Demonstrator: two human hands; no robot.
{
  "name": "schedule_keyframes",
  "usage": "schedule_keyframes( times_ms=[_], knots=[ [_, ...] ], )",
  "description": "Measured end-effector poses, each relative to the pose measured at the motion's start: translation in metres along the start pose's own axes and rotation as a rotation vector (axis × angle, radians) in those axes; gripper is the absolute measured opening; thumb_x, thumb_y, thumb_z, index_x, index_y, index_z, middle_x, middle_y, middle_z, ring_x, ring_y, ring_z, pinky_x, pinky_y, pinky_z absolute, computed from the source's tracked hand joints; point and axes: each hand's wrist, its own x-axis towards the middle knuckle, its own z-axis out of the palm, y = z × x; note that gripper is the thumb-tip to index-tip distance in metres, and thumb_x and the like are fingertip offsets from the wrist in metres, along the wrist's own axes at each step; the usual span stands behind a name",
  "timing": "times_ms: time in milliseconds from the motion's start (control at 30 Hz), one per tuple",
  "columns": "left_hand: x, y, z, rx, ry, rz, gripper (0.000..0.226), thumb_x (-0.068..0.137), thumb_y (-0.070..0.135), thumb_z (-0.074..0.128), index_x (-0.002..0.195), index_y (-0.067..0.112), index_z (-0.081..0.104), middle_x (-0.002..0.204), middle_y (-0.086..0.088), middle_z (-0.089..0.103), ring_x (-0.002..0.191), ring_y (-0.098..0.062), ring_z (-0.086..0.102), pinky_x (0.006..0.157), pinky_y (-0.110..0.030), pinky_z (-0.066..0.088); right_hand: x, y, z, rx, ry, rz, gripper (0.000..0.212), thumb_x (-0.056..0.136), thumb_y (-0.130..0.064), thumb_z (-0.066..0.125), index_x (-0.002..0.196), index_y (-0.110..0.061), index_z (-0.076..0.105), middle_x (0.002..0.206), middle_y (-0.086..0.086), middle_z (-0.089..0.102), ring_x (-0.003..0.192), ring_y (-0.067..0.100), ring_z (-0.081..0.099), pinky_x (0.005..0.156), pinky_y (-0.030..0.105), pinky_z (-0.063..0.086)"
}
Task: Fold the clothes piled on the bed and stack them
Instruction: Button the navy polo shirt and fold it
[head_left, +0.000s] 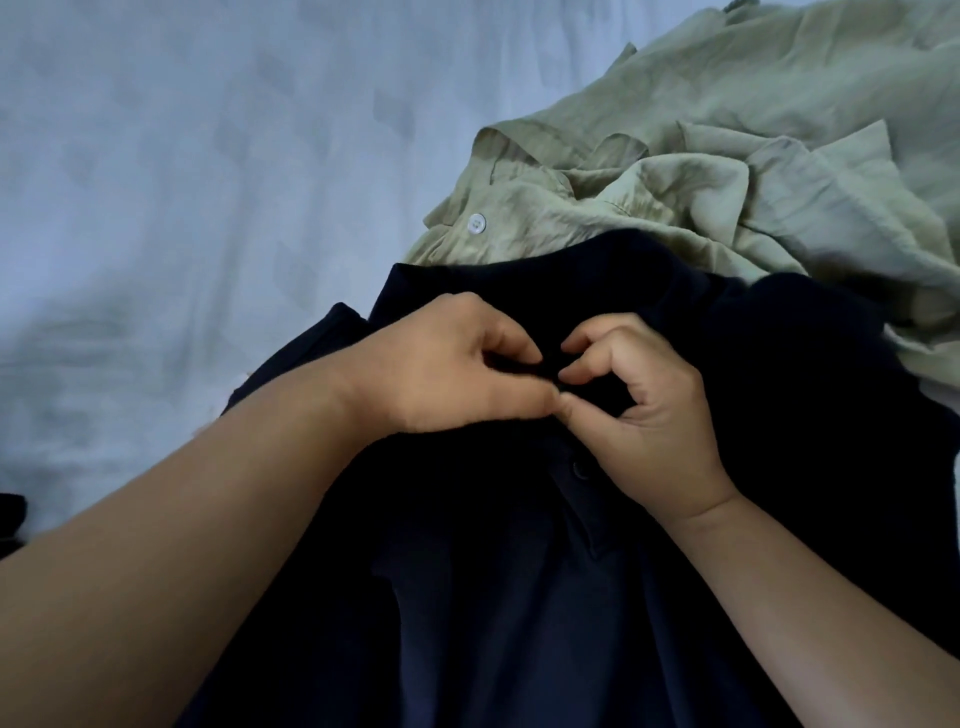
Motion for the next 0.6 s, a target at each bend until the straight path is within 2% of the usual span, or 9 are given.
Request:
schedule_keyframes(
  times_ms=[100, 200, 267, 433, 600],
  knots=[
    [0.001, -0.010, 0.007, 0.118, 0.138, 0.149, 0.018, 0.073, 0.036, 0.075, 0.078, 0.020, 0.070, 0.067, 0.008, 0.060, 0.060, -0.002, 0.056, 0.053, -0.011, 0.038, -0.001, 0.000, 0.000, 0.016, -0.008, 0.005, 0.015, 0.071, -0.012, 0.068, 0.071, 0.001, 0.061, 0.091, 0.003, 0.058, 0.086, 0.005, 0.056, 0.081, 0.013, 0.040],
    [0.004, -0.015, 0.011, 0.170, 0.212, 0.291, 0.018, 0.076, 0.030, 0.063, 0.074, 0.014, 0.072, 0.061, 0.012, 0.056, 0.061, -0.004, 0.056, 0.053, -0.009, 0.037, -0.001, -0.001, 0.000, -0.014, -0.004, 0.000, 0.018, 0.075, -0.016, 0.068, 0.075, 0.001, 0.064, 0.092, 0.003, 0.058, 0.087, 0.005, 0.056, 0.082, 0.012, 0.040],
    [0.004, -0.019, 0.014, 0.216, 0.248, 0.346, 0.027, 0.078, 0.034, 0.055, 0.073, 0.012, 0.070, 0.062, 0.012, 0.053, 0.062, -0.006, 0.055, 0.054, -0.008, 0.036, -0.001, -0.002, -0.001, -0.036, -0.023, -0.021, 0.017, 0.077, -0.015, 0.067, 0.079, 0.001, 0.064, 0.094, 0.004, 0.058, 0.090, 0.006, 0.055, 0.084, 0.012, 0.040],
    [0.002, -0.023, 0.030, 0.255, 0.399, 0.378, 0.028, 0.078, 0.029, 0.046, 0.072, 0.009, 0.065, 0.066, 0.011, 0.046, 0.061, -0.008, 0.047, 0.055, -0.009, 0.034, -0.005, -0.002, 0.003, -0.114, -0.009, -0.060, 0.014, 0.076, -0.008, 0.060, 0.086, 0.001, 0.065, 0.108, 0.009, 0.057, 0.103, 0.011, 0.054, 0.092, 0.014, 0.040],
    [0.002, -0.024, 0.042, 0.151, 0.496, 0.334, 0.022, 0.077, 0.027, 0.046, 0.068, 0.013, 0.060, 0.065, 0.010, 0.048, 0.061, -0.007, 0.048, 0.055, -0.010, 0.034, -0.006, -0.002, 0.007, -0.218, 0.023, -0.109, 0.017, 0.076, -0.009, 0.055, 0.085, 0.003, 0.063, 0.110, 0.016, 0.056, 0.104, 0.017, 0.052, 0.088, 0.025, 0.045]
  ],
)
